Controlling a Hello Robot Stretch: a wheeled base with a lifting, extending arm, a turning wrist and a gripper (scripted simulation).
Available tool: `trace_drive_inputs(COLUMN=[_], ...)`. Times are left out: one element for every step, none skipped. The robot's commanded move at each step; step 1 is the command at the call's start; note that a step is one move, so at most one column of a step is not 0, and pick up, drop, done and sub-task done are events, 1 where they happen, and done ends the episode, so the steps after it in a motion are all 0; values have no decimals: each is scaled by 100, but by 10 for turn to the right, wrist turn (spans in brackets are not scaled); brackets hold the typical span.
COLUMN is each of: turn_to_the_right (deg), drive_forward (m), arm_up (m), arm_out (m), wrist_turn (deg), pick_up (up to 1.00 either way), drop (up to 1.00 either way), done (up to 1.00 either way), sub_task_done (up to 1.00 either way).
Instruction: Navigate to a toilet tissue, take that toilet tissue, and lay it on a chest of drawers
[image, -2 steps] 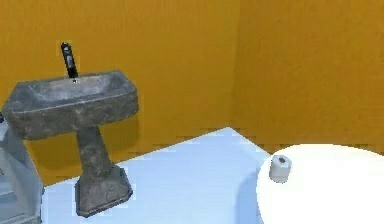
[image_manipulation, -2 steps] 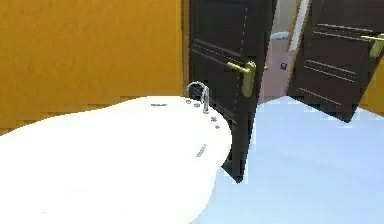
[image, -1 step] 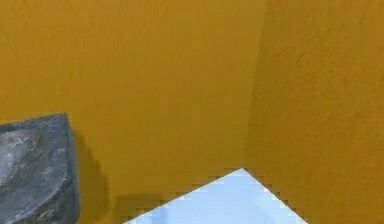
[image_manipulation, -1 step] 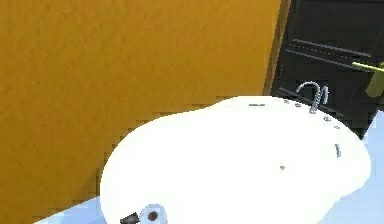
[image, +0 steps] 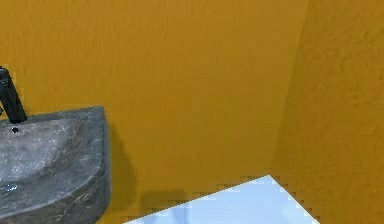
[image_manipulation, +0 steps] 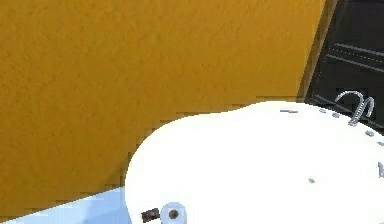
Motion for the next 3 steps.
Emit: trace_drive_inputs(turn_to_the_right=[0, 0, 0], drive_forward=[0, 0, 0], arm_up=[50, 24, 0], arm_out=[0, 0, 12], wrist_turn=[0, 0, 0], pick_up=[0, 0, 0], drop=[0, 0, 0], done=[0, 0, 0], sub_task_done=[0, 0, 0])
